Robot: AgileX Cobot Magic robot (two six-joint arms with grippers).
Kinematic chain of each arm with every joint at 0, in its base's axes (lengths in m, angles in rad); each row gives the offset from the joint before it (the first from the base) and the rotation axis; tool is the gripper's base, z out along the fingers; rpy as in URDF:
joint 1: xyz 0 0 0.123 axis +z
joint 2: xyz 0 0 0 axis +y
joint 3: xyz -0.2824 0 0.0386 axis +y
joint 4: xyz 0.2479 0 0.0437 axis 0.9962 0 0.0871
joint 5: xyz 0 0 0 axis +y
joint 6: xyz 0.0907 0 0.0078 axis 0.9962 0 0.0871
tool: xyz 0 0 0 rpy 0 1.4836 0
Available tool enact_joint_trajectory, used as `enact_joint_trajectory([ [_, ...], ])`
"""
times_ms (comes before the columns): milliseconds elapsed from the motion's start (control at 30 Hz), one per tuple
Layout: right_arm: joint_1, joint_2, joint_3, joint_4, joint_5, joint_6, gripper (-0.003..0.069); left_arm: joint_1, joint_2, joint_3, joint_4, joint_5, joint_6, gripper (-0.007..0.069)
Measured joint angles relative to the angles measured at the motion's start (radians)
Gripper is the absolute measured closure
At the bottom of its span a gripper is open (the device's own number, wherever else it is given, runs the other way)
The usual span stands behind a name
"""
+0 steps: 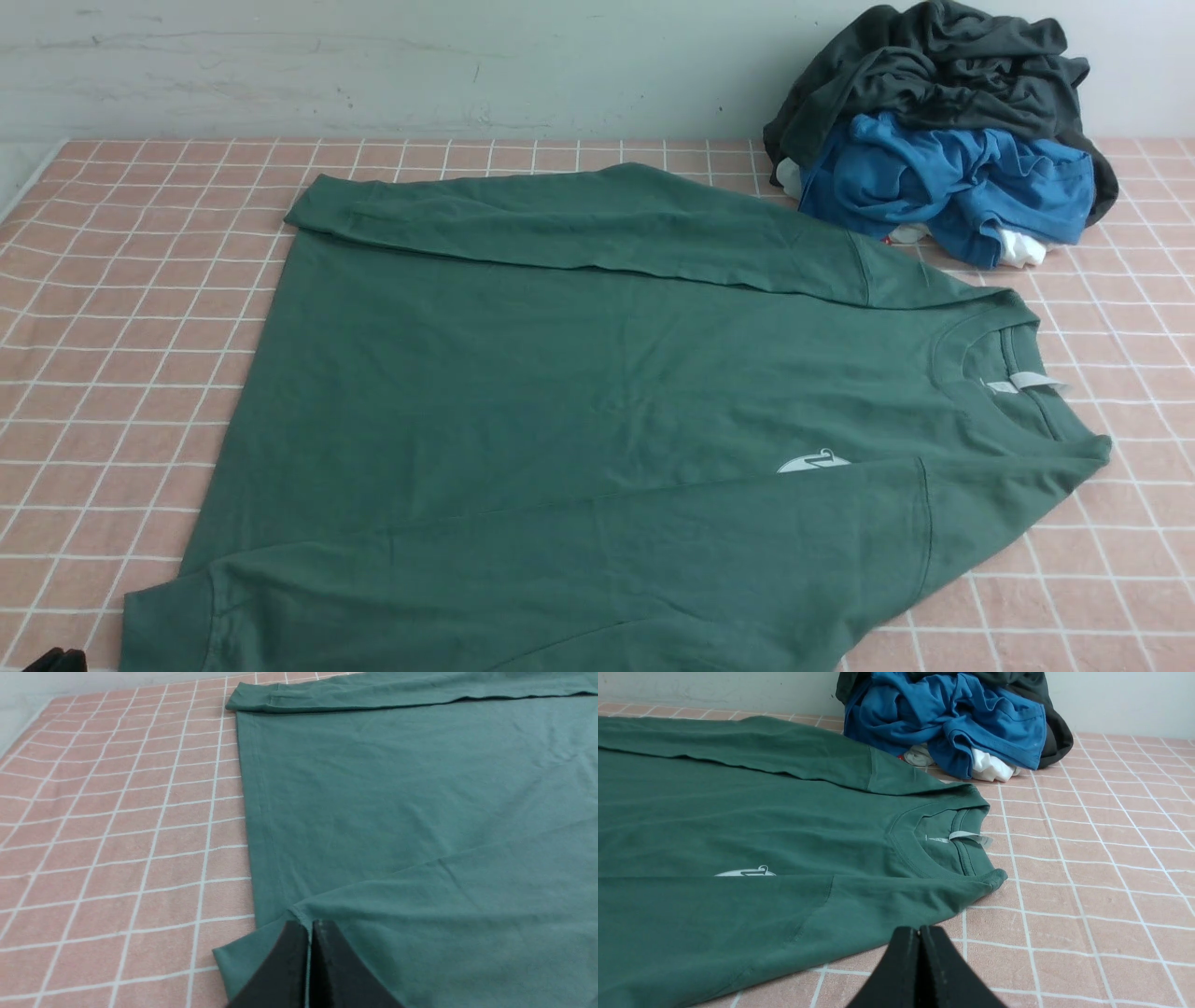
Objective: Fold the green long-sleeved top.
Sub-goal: Use the left arm to clamp the cuff closest to it
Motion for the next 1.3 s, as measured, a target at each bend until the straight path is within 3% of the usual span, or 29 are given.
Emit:
enact_joint_trajectory([
  [167,0.0,0.0,0.003,-0.017,-0.056,0.0,0.0673,0.0,0.0,0.001,0.017,0.0,0.012,0.0627],
  [367,0.0,0.0,0.003,-0.017,-0.262,0.001,0.0673,0.0,0.0,0.009,0.008,-0.079,0.014,0.0627],
  [433,0.0,0.0,0.003,-0.01,-0.392,0.007,0.0673,0.0,0.0,0.009,0.006,-0.266,0.014,0.0627],
  [467,0.0,0.0,0.003,-0.008,-0.402,0.007,0.0673,0.0,0.0,0.009,0.006,-0.266,0.014,0.0627],
  [567,0.0,0.0,0.003,0.046,-0.614,0.061,0.0673,0.0,0.0,0.009,0.002,-0.547,0.011,0.0627],
  [667,0.0,0.0,0.003,0.082,-0.72,0.074,0.0673,0.0,0.0,0.009,-0.017,-0.757,-0.059,0.0627],
  [767,0.0,0.01,0.003,0.089,-0.795,0.076,0.0673,0.0,0.006,-0.013,-0.058,-0.857,-0.147,0.0627],
  [833,0.0,0.034,-0.01,0.089,-0.805,0.076,0.0673,0.0,0.027,-0.059,-0.061,-0.826,-0.166,0.0627],
  [967,0.0,0.22,-0.228,0.04,-0.691,0.079,0.0673,0.0,0.246,-0.392,-0.013,-0.488,-0.156,0.0627],
  [1033,0.0,0.287,-0.305,0.008,-0.626,0.079,0.0673,0.0,0.311,-0.46,-0.008,-0.407,-0.147,0.0627],
  [1167,0.0,0.581,-0.544,-0.118,-0.242,0.082,0.0673,0.0,0.644,-0.627,-0.033,-0.044,-0.147,0.0627],
  [1267,0.002,0.761,-0.623,-0.1,0.025,0.082,0.0673,0.0,0.814,-0.631,-0.085,0.111,-0.147,0.0627],
  [1300,0.002,0.761,-0.627,-0.1,0.025,0.082,0.0673,0.0,0.839,-0.631,-0.09,0.135,-0.147,0.0627],
])
